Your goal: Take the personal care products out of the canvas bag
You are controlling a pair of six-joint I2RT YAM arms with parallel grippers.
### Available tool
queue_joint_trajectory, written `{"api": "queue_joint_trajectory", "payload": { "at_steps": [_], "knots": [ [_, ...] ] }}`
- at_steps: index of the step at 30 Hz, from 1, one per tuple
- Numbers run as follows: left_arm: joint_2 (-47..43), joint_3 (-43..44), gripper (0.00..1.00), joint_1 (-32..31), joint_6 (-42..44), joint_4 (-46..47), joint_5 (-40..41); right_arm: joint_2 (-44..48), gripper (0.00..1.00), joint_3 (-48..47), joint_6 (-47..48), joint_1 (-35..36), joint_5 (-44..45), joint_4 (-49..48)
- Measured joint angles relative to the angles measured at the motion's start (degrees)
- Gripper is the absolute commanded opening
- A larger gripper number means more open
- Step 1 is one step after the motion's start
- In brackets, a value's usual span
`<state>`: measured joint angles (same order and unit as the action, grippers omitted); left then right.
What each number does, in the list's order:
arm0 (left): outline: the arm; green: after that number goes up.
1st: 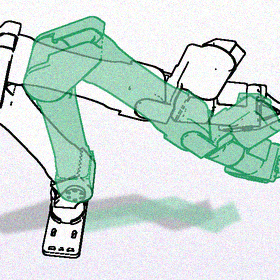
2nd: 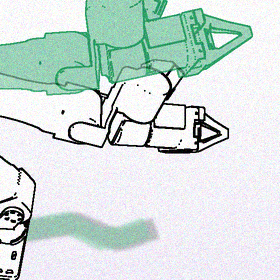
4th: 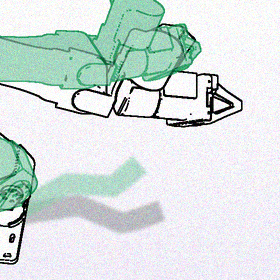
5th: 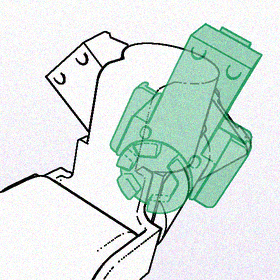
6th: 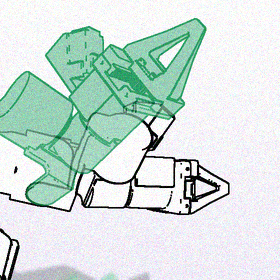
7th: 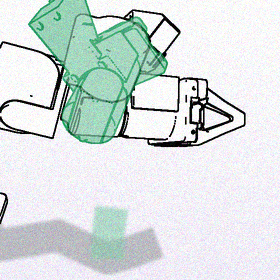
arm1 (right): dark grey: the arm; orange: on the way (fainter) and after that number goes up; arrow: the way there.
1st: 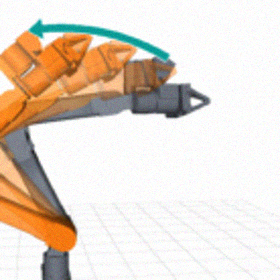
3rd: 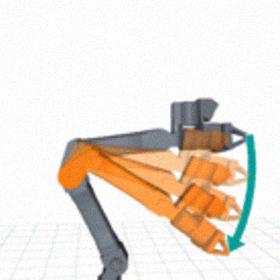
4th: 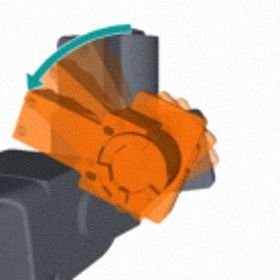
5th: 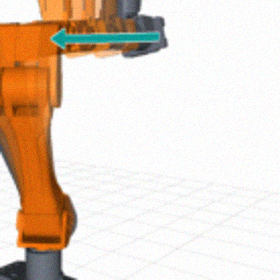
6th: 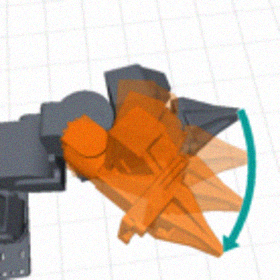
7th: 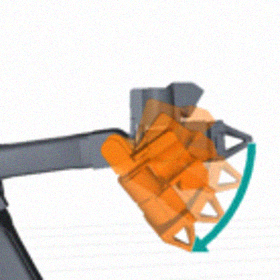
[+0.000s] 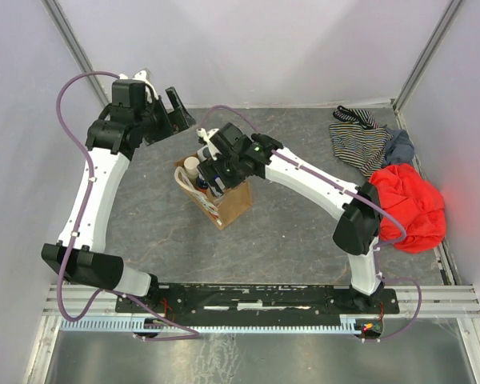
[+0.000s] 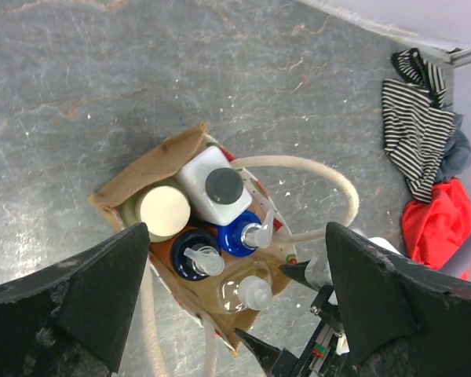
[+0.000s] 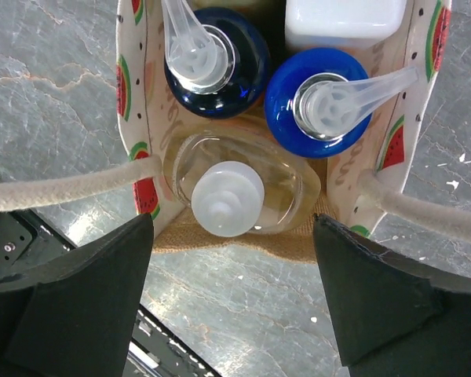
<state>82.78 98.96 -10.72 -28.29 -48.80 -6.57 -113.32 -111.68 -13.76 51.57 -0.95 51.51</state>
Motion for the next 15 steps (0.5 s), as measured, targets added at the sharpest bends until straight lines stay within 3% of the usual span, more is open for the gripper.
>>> {"api": "queue_joint_trajectory", "payload": {
  "at_steps": [8,15],
  "knots": [
    [-0.48,-2.03,0.99,-0.02,0.04,-1.66,0.50,-2.10,0.94,3.65,3.67,0.28,0.07,-4.57],
    [-2.75,-2.99,0.99,-0.02,0.13,-1.90,0.50,-1.90,0.94,9.73,16.00,0.09,-4.46,-11.28]
  ]
}}
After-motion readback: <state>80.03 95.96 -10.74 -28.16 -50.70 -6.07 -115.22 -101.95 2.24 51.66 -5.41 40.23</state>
